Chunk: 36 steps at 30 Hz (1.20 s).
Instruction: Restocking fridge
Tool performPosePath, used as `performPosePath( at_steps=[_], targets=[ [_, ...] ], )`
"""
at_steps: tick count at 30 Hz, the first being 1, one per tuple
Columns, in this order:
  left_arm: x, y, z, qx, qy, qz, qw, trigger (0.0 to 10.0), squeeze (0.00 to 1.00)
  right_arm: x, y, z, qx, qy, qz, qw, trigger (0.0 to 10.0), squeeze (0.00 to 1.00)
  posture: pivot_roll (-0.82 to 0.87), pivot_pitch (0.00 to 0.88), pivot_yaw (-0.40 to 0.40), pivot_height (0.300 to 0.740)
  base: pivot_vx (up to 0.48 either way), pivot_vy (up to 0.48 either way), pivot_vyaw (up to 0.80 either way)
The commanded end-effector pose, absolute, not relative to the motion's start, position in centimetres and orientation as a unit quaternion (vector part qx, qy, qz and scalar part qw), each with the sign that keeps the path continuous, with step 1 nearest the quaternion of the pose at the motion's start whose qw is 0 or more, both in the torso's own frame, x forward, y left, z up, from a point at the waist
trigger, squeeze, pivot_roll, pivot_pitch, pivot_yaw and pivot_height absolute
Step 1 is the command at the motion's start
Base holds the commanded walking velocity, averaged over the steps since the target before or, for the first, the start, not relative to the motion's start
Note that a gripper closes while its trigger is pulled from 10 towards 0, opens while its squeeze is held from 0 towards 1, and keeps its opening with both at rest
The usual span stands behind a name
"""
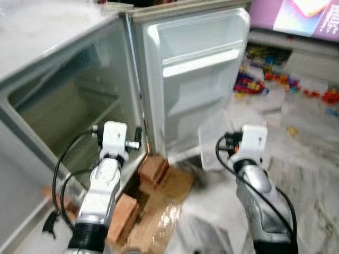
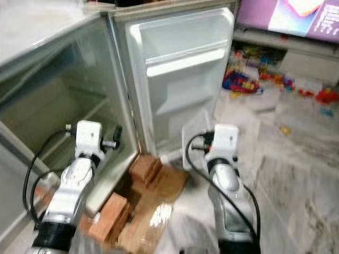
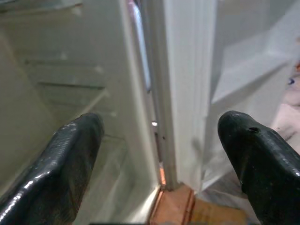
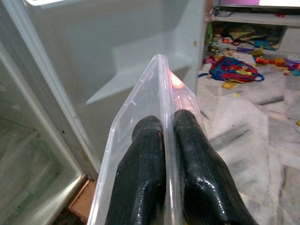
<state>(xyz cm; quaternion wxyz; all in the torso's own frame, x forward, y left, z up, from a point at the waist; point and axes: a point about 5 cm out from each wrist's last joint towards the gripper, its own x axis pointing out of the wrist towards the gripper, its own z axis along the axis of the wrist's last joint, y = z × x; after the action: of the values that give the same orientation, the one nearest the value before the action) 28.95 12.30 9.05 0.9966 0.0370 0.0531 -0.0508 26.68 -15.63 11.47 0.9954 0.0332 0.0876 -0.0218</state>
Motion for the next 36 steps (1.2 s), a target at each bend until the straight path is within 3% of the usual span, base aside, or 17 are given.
performPosePath(
  at_steps=[1,15,27,36],
  targets=[
    [29.0,11.6,9.2,0.033,0.055,-0.057,0.996,10.0,0.0,26.6,-16.4,11.4,0.032,0.089,-0.029,0.995,10.0,0.0,0.0,0.0,0.02,0.74,0.0,-0.48,0.0],
    [28.9,11.6,9.1,0.038,0.06,-0.052,0.996,10.0,0.0,26.8,-16.0,11.7,0.023,0.081,-0.01,0.996,10.0,0.0,0.01,0.0,0.018,0.74,0.0,-0.48,0.69],
    [29.2,13.0,9.4,0.038,0.054,0.005,0.998,10.0,0.0,27.2,-15.8,11.7,0.028,0.076,-0.001,0.997,10.0,0.0,0.03,0.0,0.003,0.74,0.0,-0.47,0.8],
    [27.7,15.6,9.3,0.027,0.063,0.053,0.996,10.0,0.0,28.1,-15.0,11.8,0.034,0.074,0.023,0.996,10.0,0.0,0.08,0.0,-0.021,0.74,0.0,-0.04,0.61]
  ],
)
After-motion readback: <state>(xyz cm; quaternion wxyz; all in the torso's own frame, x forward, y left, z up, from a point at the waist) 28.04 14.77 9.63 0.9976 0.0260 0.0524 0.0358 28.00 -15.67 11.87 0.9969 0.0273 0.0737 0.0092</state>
